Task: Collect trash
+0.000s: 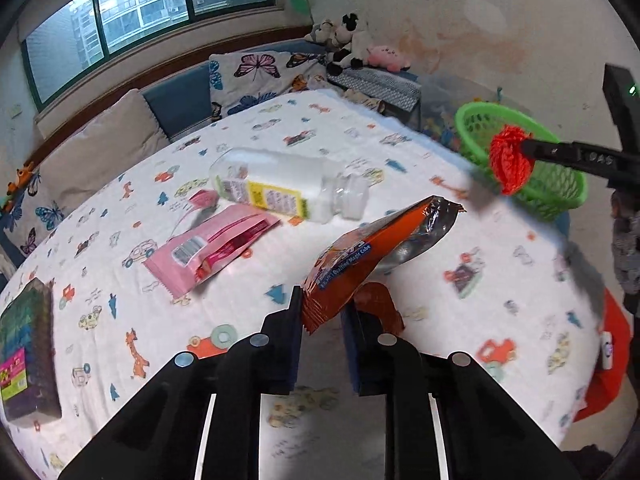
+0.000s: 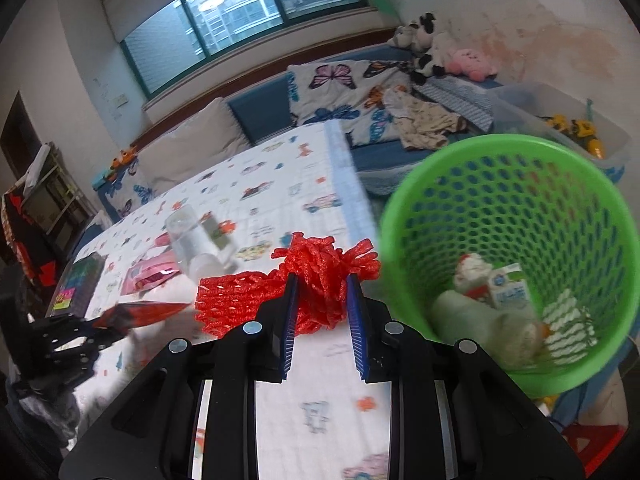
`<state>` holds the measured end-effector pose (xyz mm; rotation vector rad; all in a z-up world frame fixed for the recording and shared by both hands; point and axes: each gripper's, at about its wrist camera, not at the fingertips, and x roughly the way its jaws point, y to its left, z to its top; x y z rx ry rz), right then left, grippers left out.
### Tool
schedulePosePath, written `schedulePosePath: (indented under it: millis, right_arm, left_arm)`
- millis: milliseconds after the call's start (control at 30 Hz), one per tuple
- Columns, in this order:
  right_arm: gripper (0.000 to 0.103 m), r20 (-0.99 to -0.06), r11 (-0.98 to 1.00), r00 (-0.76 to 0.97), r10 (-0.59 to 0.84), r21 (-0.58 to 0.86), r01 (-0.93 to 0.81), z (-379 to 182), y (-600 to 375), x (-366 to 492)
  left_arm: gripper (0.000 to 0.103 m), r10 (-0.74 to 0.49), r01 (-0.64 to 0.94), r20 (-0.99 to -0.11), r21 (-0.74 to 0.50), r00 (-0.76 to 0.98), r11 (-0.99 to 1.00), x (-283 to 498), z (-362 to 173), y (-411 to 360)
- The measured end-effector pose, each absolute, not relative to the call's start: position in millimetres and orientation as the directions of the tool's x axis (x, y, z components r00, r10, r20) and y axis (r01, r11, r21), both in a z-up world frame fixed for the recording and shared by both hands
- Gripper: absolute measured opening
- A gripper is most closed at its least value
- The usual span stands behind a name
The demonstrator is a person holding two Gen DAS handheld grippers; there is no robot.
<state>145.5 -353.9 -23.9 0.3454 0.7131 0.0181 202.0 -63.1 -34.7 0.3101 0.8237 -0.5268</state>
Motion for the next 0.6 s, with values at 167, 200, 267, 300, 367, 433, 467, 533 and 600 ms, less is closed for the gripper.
schedulePosePath:
  millis: [167,200,267,300,367,433,467,533,600]
  right_arm:
    - [0.025,-0.642,0.943,0.764,0.070,0.293,0.160,-22,-385,132]
    - [0.025,-0.642,0.942,0.765,0.049,0.285,0.179,-21,-395,128]
    - [0.025,-0.645,0.940,0.764,0.025,0.275,0.202,-22,-407,125]
    - [0.025,-0.648,0.938,0.762,0.009,0.269,0.217,-22,-416,123]
    - [0.026,-0.652,0.934,0.758,-0.022,0.256,0.247,-24,-431,121]
    - [0.027,-0.658,0.932,0.752,-0.046,0.243,0.270,-25,-442,118]
    - [0.027,-0.662,0.929,0.747,-0.068,0.230,0.289,-27,-449,117]
    - [0.027,-0.669,0.926,0.738,-0.087,0.219,0.308,-31,-459,115]
    - [0.028,-0.678,0.919,0.730,-0.091,0.226,0.324,-37,-470,113]
  left_arm:
    - [0.018,-0.369,0.589,-0.746,0.038,0.554,0.807,195,-17,-84]
    - [0.018,-0.381,0.599,-0.743,0.033,0.551,0.800,193,-14,-91]
    - [0.018,-0.398,0.614,-0.740,0.025,0.542,0.789,192,-9,-104]
    - [0.018,-0.405,0.622,-0.739,0.024,0.539,0.783,191,-7,-113]
    - [0.017,-0.422,0.638,-0.738,0.014,0.526,0.770,191,-4,-131]
    - [0.017,-0.438,0.652,-0.737,0.005,0.515,0.758,191,0,-146]
    - [0.017,-0.445,0.661,-0.734,0.007,0.513,0.751,191,2,-156]
    - [0.017,-0.456,0.675,-0.731,0.009,0.508,0.738,191,4,-172]
    - [0.014,-0.468,0.689,-0.731,0.004,0.497,0.725,192,5,-187]
